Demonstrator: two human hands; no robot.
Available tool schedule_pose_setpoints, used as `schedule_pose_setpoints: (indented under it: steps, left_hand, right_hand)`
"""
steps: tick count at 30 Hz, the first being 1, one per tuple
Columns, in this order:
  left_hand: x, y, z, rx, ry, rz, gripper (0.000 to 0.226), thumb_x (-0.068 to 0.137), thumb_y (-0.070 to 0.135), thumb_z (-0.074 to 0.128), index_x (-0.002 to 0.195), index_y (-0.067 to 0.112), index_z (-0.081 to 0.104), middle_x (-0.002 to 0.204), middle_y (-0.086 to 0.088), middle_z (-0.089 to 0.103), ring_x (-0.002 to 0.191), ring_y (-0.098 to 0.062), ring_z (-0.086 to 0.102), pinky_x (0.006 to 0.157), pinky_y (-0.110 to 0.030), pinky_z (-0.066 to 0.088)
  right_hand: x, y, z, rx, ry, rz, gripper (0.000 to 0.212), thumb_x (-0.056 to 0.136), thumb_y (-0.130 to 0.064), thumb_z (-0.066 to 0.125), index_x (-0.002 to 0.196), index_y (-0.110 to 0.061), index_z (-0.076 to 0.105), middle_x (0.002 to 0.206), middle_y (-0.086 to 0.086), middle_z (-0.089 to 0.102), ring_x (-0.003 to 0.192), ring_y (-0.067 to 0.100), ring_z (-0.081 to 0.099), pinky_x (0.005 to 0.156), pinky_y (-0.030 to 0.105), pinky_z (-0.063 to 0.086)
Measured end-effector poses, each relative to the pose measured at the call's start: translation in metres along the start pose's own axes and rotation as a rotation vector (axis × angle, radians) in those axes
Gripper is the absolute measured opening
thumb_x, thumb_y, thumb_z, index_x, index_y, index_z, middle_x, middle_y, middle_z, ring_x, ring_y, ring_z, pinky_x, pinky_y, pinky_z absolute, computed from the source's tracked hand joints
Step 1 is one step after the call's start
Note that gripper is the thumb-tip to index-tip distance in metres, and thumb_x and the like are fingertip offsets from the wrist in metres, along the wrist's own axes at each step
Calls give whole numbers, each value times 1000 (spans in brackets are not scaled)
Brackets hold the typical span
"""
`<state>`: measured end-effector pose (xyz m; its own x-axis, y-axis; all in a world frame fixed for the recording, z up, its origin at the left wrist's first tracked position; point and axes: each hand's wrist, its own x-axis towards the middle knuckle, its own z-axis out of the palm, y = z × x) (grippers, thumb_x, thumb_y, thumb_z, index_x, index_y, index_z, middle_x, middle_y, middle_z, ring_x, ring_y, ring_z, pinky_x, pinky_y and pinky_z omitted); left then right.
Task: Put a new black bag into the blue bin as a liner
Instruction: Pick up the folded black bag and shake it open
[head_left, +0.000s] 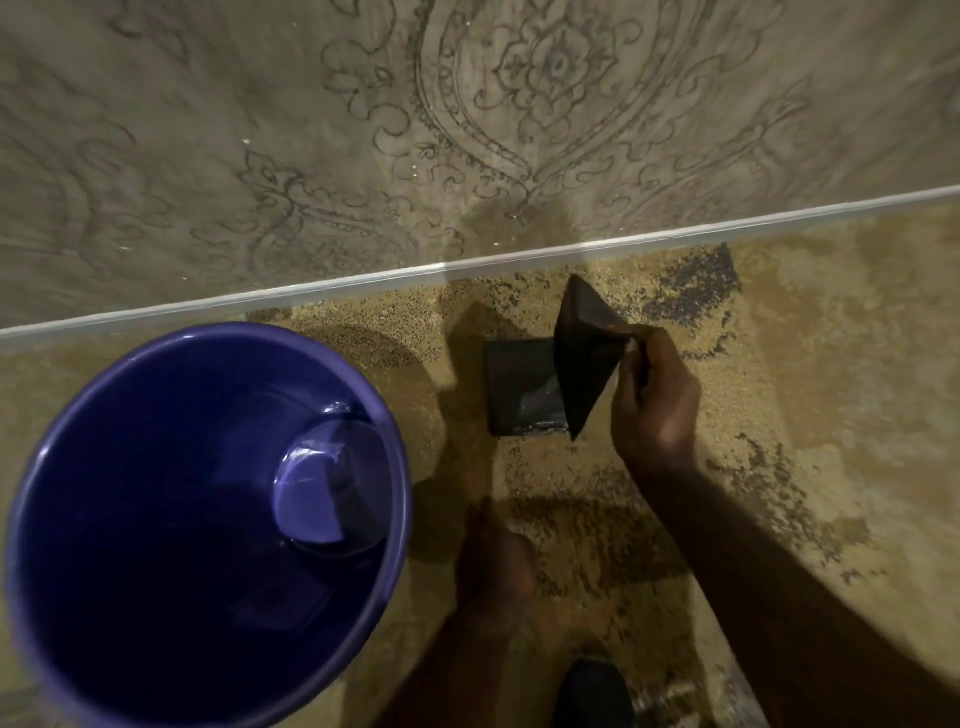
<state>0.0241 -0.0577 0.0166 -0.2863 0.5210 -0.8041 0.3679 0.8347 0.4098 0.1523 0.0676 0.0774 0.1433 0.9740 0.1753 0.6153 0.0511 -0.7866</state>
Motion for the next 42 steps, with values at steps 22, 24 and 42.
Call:
schedule_pose_setpoints:
  steps: [22, 24, 42]
  left_hand:
    - [-231, 182, -218, -391, 115, 745, 30, 89, 32, 65, 110, 51, 55, 92, 39, 65, 90, 17, 62, 65, 0, 45]
    - [-252, 188, -257, -299, 193, 757, 17, 95, 35, 55, 97, 51, 59, 89, 28, 68, 86, 10, 64, 68, -3, 48]
    - [-412, 222, -507, -388, 447, 900, 19, 92, 22, 61, 88, 36, 73, 74, 21, 72, 76, 2, 69, 71, -24, 57]
  right_hand:
    - [90, -335, -167, -211, -290, -216, 12, 90, -32, 61, 93, -27, 72, 77, -8, 70, 64, 10, 60, 58, 26, 46]
    - [106, -370, -187, -192, -381, -254, 13, 89, -32, 63, 94, -24, 73, 83, -5, 72, 71, 12, 64, 63, 29, 51]
    - [155, -642, -307, -483, -756, -464, 19, 72, -29, 82, 66, -33, 65, 69, -12, 65, 66, 5, 61, 63, 28, 48]
